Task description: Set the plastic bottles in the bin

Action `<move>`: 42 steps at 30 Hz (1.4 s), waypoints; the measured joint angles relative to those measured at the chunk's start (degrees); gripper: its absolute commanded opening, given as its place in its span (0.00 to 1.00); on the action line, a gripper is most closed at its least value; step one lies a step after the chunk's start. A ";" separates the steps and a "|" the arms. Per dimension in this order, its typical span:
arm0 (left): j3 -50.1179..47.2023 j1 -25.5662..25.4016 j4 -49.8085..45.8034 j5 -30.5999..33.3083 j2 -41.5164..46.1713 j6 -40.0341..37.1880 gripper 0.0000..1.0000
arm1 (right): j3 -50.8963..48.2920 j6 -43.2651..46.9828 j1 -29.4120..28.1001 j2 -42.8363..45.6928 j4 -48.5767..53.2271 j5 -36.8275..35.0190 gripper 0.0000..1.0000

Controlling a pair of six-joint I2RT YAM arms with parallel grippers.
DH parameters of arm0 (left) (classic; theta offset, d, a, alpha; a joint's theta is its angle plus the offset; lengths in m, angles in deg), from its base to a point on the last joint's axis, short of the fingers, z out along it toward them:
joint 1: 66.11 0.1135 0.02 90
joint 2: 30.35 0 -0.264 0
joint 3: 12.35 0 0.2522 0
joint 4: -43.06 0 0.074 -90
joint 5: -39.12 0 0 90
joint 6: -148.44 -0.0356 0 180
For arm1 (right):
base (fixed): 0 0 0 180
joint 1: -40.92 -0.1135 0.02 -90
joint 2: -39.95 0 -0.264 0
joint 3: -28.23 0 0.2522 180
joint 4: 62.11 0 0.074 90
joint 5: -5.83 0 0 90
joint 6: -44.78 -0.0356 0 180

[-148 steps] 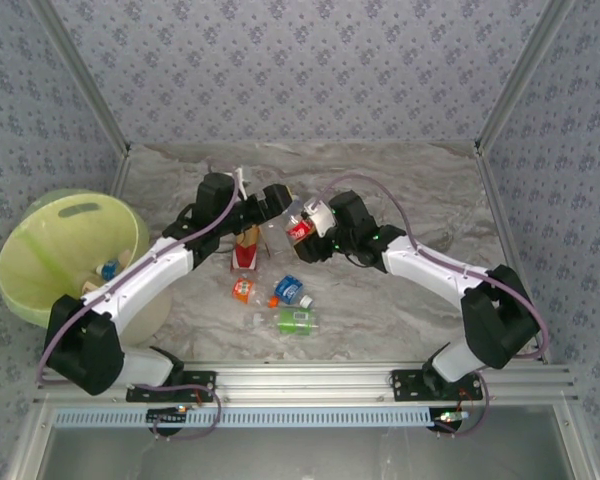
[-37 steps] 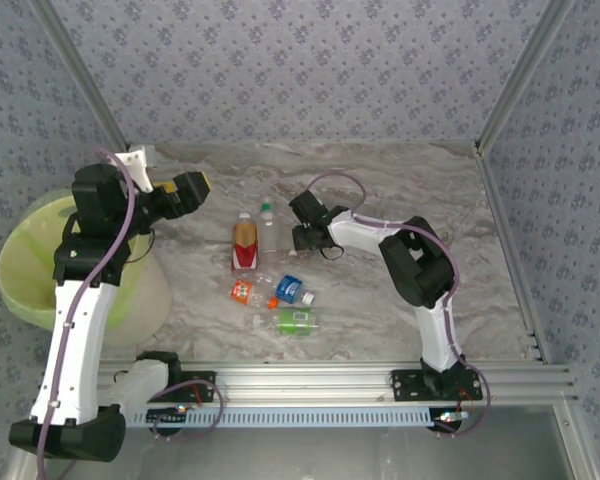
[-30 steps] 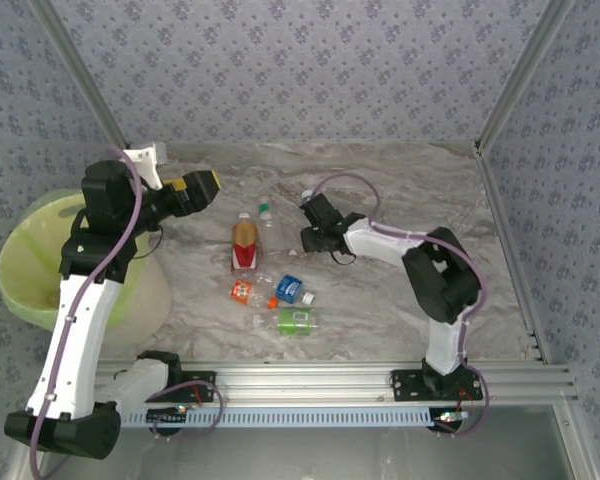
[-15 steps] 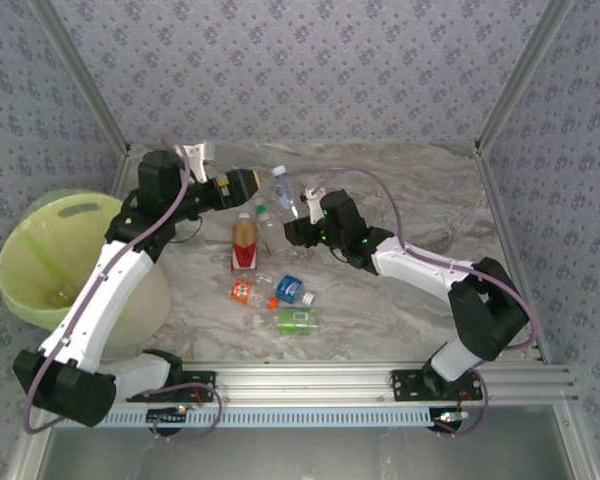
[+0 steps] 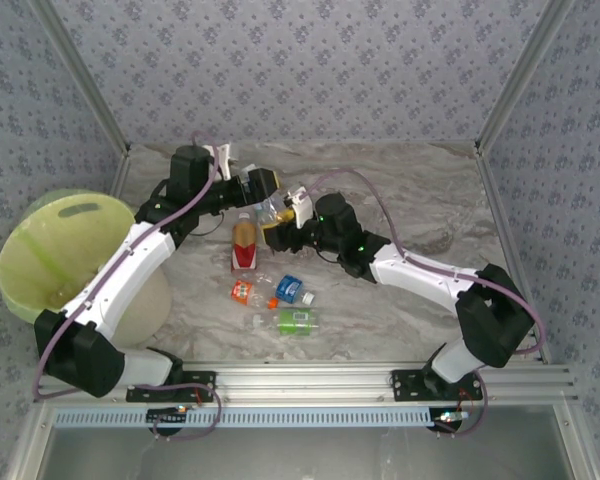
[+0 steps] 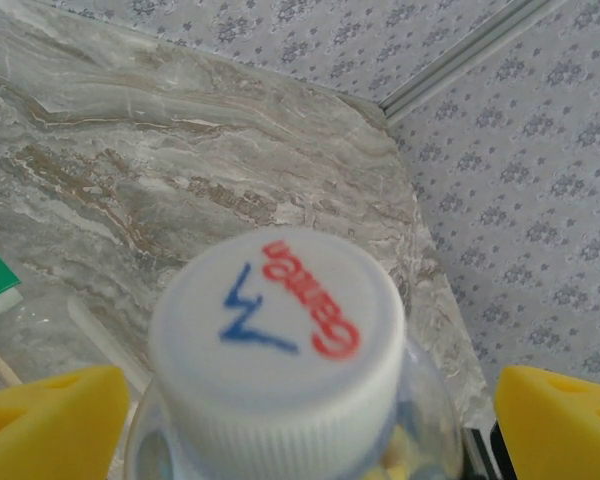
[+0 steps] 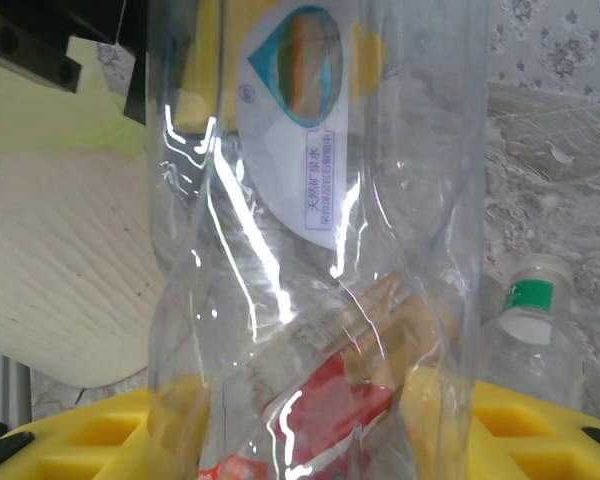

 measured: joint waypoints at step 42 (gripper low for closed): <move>6.51 0.31 -13.20 26.99 22.08 -17.18 0.49 | -2.58 -4.20 1.49 5.77 11.10 -33.20 1.00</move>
